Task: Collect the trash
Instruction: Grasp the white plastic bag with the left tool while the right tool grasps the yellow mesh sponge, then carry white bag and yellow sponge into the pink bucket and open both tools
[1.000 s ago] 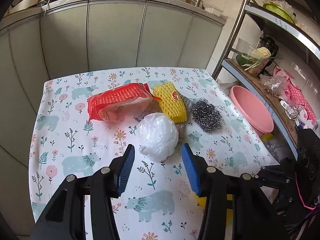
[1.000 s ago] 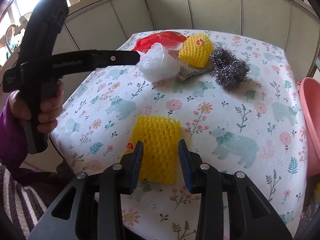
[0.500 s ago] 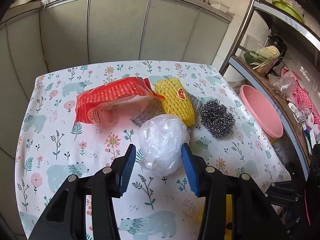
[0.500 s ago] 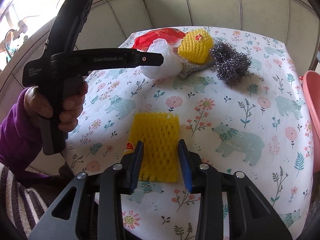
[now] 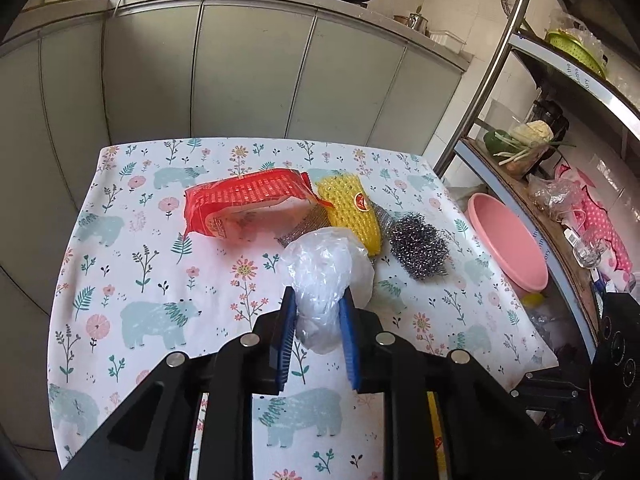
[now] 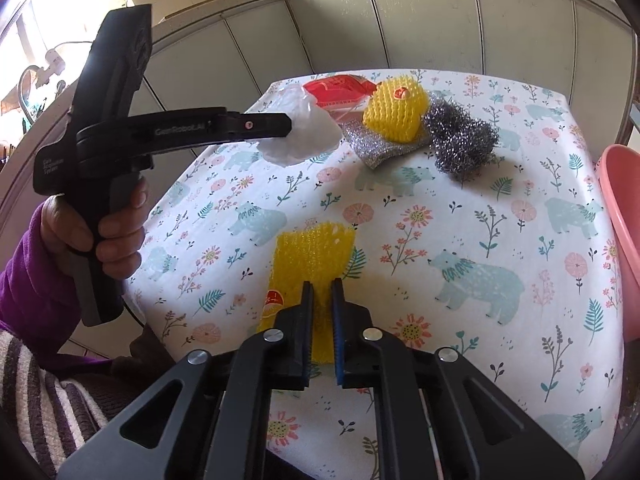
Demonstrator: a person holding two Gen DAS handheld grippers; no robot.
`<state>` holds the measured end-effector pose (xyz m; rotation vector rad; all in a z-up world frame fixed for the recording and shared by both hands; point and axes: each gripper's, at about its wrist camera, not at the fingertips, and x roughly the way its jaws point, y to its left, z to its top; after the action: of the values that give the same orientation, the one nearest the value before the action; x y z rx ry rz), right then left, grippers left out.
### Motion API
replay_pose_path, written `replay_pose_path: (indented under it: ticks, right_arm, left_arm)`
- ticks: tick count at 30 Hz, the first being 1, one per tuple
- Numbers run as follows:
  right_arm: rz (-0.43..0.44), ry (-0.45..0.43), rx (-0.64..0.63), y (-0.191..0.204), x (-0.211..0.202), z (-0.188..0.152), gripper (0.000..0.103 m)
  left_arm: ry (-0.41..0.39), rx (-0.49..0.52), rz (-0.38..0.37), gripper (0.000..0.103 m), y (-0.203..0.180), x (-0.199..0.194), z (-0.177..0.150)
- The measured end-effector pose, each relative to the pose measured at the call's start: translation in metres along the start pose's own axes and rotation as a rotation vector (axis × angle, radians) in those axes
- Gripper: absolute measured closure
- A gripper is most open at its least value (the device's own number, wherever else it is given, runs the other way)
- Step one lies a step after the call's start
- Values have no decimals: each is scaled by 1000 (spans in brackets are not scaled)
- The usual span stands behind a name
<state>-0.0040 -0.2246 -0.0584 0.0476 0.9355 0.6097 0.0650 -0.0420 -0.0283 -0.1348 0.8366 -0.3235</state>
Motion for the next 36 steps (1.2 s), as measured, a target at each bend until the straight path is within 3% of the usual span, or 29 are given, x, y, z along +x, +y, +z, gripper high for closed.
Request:
replay_pose_path:
  ticks: [7, 16, 27, 36]
  right_arm:
    - [-5, -69, 37, -7, -19, 4, 94]
    - [-70, -206, 110, -36, -51, 5, 94]
    - [-145, -307, 206, -77, -79, 2, 94]
    - [-277, -411, 334, -130, -114, -5, 94]
  left_arm:
    - [-37, 3, -27, 83, -8, -24, -1]
    - [-52, 56, -66, 83, -35, -27, 4]
    - [-76, 116, -151, 83, -84, -12, 24]
    - [-73, 192, -245, 83, -145, 15, 40]
